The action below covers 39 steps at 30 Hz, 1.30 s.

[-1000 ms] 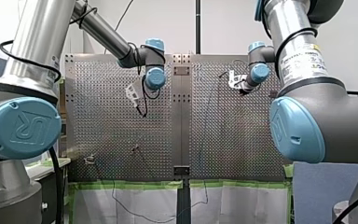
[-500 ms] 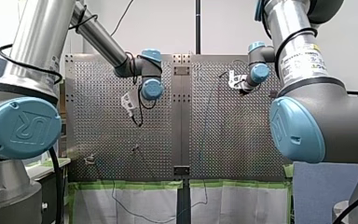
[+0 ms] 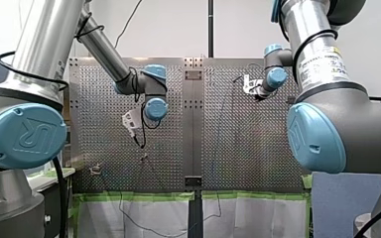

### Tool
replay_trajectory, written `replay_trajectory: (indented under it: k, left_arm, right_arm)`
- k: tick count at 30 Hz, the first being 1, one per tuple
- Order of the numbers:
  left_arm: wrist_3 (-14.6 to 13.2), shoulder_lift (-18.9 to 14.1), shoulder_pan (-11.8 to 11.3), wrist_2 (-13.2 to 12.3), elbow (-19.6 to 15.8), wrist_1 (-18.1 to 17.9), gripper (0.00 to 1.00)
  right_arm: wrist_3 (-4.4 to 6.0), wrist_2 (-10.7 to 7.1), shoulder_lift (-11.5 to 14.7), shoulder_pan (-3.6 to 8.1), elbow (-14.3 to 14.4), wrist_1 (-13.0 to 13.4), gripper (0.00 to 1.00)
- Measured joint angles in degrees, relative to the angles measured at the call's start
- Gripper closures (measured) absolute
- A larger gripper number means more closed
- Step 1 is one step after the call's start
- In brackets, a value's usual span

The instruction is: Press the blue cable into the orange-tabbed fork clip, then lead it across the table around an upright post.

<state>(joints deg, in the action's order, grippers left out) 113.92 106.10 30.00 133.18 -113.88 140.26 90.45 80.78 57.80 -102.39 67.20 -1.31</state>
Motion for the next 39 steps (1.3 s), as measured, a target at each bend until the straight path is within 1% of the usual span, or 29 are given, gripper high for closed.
replay_trajectory:
  k: [8,11,17,22,25,31,39]
  left_arm:
    - [-1.8,4.0,-0.9,-1.0,-4.1,-4.1,0.00]
    - [-2.2,4.9,-1.3,-1.1,-5.7,-5.7,0.00]
    - [-2.9,5.3,-2.3,-0.8,-8.7,-8.7,0.00]
    - [-3.2,5.3,-3.2,-1.3,-11.0,-11.0,0.00]
    - [-3.3,5.7,-4.2,-2.3,-12.4,-12.2,0.00]
    - [-4.8,8.5,-7.2,-5.3,-15.6,-14.8,0.00]
    - [-7.6,12.4,-11.1,-9.3,-19.5,-18.7,0.00]
  right_arm:
    - [0.00,0.00,0.0,-0.01,0.0,0.0,1.00]
    - [0.00,0.00,0.0,-0.07,0.0,0.0,1.00]
    - [0.00,0.00,0.0,-0.12,0.0,0.0,1.00]
    - [0.00,0.00,0.0,-0.22,0.0,0.0,1.00]
    - [0.00,0.00,0.0,-0.29,0.0,0.0,1.00]
    - [-0.02,0.00,0.0,-0.46,0.0,0.0,1.00]
    - [-0.21,0.11,0.0,-0.63,0.0,0.0,1.00]
